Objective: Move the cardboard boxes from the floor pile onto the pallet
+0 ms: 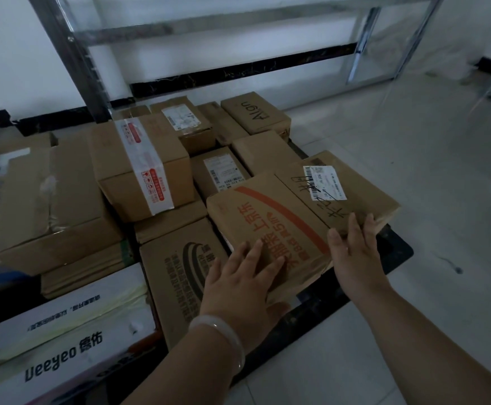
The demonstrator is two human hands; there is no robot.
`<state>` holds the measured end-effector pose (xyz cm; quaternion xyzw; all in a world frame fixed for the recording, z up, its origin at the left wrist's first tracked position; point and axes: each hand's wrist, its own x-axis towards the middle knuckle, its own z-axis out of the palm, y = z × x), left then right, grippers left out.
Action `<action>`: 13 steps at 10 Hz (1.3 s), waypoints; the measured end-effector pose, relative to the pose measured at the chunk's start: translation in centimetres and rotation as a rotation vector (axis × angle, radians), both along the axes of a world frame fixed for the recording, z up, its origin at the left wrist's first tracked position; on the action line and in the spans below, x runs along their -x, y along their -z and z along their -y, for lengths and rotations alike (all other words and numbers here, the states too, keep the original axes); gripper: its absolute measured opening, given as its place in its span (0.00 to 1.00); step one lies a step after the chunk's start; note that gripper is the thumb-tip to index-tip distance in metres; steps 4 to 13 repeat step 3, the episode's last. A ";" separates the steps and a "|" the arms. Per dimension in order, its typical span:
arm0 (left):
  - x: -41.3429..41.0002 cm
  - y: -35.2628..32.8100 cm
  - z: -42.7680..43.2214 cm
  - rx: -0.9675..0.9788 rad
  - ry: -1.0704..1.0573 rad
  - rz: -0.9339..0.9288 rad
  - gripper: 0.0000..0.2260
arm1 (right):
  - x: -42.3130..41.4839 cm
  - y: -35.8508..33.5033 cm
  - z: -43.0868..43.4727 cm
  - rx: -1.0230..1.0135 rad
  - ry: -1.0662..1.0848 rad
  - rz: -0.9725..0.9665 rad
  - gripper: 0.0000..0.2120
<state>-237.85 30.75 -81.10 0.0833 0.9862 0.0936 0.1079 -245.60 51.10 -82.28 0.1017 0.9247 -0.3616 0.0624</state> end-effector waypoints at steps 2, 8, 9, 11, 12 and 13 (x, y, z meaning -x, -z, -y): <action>0.5 -0.4 0.8 0.011 -0.003 -0.011 0.34 | -0.7 -1.1 0.4 -0.094 0.003 -0.041 0.40; 0.5 -2.2 2.9 0.018 -0.099 -0.064 0.35 | -1.1 -2.2 1.8 -0.183 -0.117 -0.154 0.37; 0.5 -2.2 2.9 0.018 -0.099 -0.064 0.35 | -1.1 -2.2 1.8 -0.183 -0.117 -0.154 0.37; 0.5 -2.2 2.9 0.018 -0.099 -0.064 0.35 | -1.1 -2.2 1.8 -0.183 -0.117 -0.154 0.37; 0.5 -2.2 2.9 0.018 -0.099 -0.064 0.35 | -1.1 -2.2 1.8 -0.183 -0.117 -0.154 0.37; 0.5 -2.2 2.9 0.018 -0.099 -0.064 0.35 | -1.1 -2.2 1.8 -0.183 -0.117 -0.154 0.37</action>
